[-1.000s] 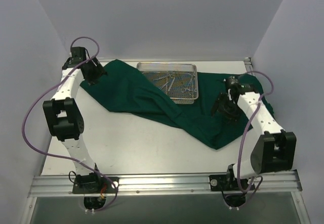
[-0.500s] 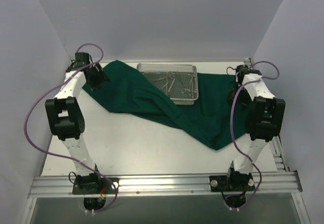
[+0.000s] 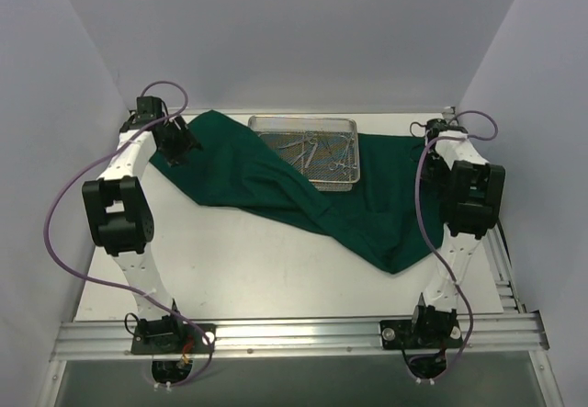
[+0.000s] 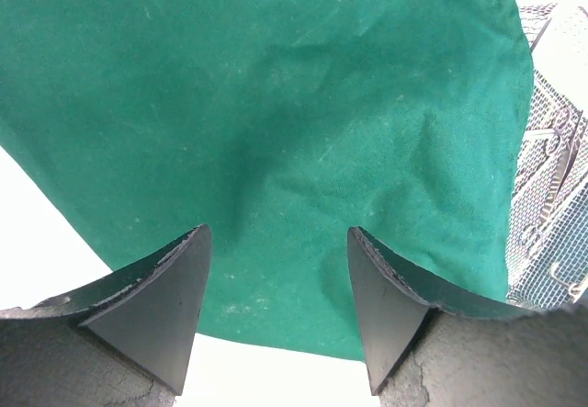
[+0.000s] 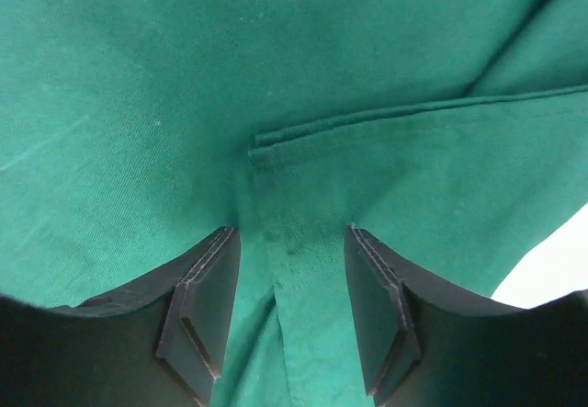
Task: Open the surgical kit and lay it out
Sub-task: Open the surgical kit at the center of the board.
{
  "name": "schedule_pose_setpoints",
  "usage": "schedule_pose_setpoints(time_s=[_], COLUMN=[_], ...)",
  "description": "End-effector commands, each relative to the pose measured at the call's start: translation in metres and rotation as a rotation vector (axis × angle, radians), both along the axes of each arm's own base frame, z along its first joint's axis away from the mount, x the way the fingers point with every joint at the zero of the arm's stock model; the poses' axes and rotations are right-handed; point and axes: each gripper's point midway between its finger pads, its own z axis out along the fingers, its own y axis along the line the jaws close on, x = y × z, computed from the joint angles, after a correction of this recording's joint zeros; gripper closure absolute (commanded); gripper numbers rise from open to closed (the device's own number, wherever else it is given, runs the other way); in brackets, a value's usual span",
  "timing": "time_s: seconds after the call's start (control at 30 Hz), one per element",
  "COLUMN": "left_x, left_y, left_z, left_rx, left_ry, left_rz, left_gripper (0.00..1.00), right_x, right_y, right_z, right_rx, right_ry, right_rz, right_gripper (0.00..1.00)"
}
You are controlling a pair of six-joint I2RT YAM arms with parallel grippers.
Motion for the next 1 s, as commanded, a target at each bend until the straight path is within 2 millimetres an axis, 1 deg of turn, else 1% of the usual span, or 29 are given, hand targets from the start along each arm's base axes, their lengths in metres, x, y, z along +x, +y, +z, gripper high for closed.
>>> schedule_pose_setpoints(time_s=[0.0, 0.03, 0.07, 0.13, 0.17, 0.2, 0.23, 0.3, 0.4, 0.43, 0.47, 0.5, 0.57, 0.6, 0.63, 0.67, 0.7, 0.73, 0.77, 0.8, 0.83, 0.87, 0.9, 0.97], left_x=[0.013, 0.013, 0.013, 0.013, 0.013, 0.012, 0.013, 0.012, 0.012, 0.012, 0.012, 0.012, 0.011, 0.011, 0.01, 0.009, 0.009, 0.008, 0.008, 0.007, 0.007, 0.006, 0.005, 0.005], left_y=[-0.001, -0.001, -0.001, -0.001, -0.002, -0.001, -0.001, -0.001, -0.002, -0.002, -0.002, -0.002, -0.002, -0.001, 0.0, 0.0, 0.001, 0.003, 0.005, 0.007, 0.011, 0.013, 0.015, 0.019], left_z=[0.015, 0.015, 0.016, 0.016, 0.016, 0.014, 0.015, 0.013, 0.012, 0.012, 0.012, 0.011, 0.01, 0.009, 0.008, 0.007, 0.007, 0.005, 0.005, 0.004, 0.003, 0.0, -0.001, -0.005], left_rx=[-0.019, -0.019, -0.019, -0.019, -0.019, -0.02, -0.019, -0.018, -0.019, -0.019, -0.018, -0.017, -0.019, -0.016, -0.014, -0.011, -0.01, -0.007, -0.006, -0.007, -0.004, -0.006, -0.007, -0.01], left_ry=[-0.048, -0.048, -0.05, -0.05, -0.05, -0.047, -0.048, -0.046, -0.045, -0.043, -0.045, -0.045, -0.04, -0.038, -0.034, -0.032, -0.032, -0.029, -0.026, -0.024, -0.025, -0.018, -0.016, -0.008], left_rz=[-0.004, -0.003, -0.003, -0.003, -0.005, -0.003, -0.003, -0.002, -0.004, -0.004, -0.002, -0.003, -0.002, 0.0, 0.004, 0.004, 0.007, 0.012, 0.012, 0.018, 0.025, 0.03, 0.036, 0.043], left_gripper=[0.3, 0.3, 0.3, 0.3, 0.3, 0.3, 0.3, 0.3, 0.3, 0.3, 0.3, 0.3, 0.3, 0.3, 0.3, 0.3, 0.3, 0.3, 0.3, 0.3, 0.3, 0.3, 0.3, 0.3], right_x=[-0.007, -0.014, -0.016, -0.016, -0.02, -0.021, -0.022, -0.026, -0.032, -0.036, -0.04, -0.047, -0.064, -0.082, -0.094, -0.113, -0.129, -0.157, -0.18, -0.198, -0.212, -0.212, -0.208, -0.213], right_y=[-0.007, -0.007, -0.008, -0.01, -0.011, -0.012, -0.013, -0.012, -0.013, -0.017, -0.018, -0.021, -0.033, -0.035, -0.038, -0.053, -0.06, -0.063, -0.078, -0.08, -0.082, -0.082, -0.074, -0.064], right_z=[0.002, -0.002, -0.002, 0.002, 0.001, 0.001, 0.002, 0.001, 0.003, 0.008, 0.009, 0.009, 0.018, 0.016, 0.028, 0.031, 0.034, 0.042, 0.046, 0.052, 0.062, 0.069, 0.073, 0.068], right_rx=[-0.022, -0.02, -0.024, -0.034, -0.038, -0.035, -0.029, -0.021, -0.028, -0.037, -0.03, -0.024, -0.024, -0.022, -0.023, -0.034, -0.034, -0.034, -0.042, -0.043, -0.074, -0.086, -0.064, -0.004], right_ry=[0.024, 0.043, 0.045, 0.026, 0.034, 0.031, 0.027, 0.036, 0.046, 0.044, 0.048, 0.057, 0.064, 0.096, 0.085, 0.102, 0.115, 0.147, 0.17, 0.19, 0.171, 0.144, 0.114, 0.119], right_rz=[-0.009, -0.015, -0.022, -0.028, -0.029, -0.034, -0.038, -0.041, -0.042, -0.053, -0.064, -0.08, -0.124, -0.141, -0.161, -0.217, -0.249, -0.284, -0.335, -0.362, -0.402, -0.417, -0.43, -0.453], right_gripper=[0.53, 0.55, 0.6, 0.63, 0.64, 0.67, 0.74, 0.79, 0.92, 0.95, 0.96, 0.97, 0.99, 0.99, 0.99, 0.99, 0.99, 0.98, 0.97, 0.96, 0.95, 0.95, 0.95, 0.94])
